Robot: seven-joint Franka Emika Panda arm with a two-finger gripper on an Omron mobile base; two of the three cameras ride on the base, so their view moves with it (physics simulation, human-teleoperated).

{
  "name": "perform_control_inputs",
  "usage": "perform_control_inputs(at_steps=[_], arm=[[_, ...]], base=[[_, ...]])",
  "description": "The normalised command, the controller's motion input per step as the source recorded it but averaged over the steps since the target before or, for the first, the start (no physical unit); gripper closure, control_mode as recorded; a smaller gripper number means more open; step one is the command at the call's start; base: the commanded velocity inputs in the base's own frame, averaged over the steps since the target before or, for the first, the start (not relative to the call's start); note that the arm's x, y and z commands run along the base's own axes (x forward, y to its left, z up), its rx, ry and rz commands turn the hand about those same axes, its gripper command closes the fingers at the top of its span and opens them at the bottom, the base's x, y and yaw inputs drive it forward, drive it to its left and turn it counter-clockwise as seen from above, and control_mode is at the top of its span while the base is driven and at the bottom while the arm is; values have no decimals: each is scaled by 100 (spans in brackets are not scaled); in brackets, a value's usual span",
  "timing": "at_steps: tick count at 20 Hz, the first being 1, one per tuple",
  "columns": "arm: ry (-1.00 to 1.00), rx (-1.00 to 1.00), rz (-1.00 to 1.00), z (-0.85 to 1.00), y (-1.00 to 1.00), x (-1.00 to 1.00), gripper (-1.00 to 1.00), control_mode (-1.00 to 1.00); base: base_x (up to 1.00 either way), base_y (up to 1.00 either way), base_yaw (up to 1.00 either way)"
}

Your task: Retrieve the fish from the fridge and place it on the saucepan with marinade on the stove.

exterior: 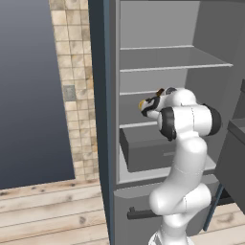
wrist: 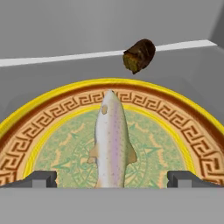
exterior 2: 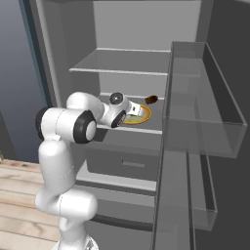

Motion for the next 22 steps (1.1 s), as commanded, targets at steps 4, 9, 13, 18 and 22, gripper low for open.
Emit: perform_control_inputs(at_steps=[4, 9, 13, 18, 22], arm=[[0, 0, 0, -3, 0, 25, -100, -100], [0, 0, 0, -4, 0, 20, -100, -100], [0, 0, 0, -12, 0, 14, -100, -100], [0, 0, 0, -17, 0, 18, -100, -100], [0, 0, 0, -20, 0, 19, -100, -100]], base=[[0, 0, 0], [0, 0, 0], [0, 0, 0], [0, 0, 0], [0, 0, 0]])
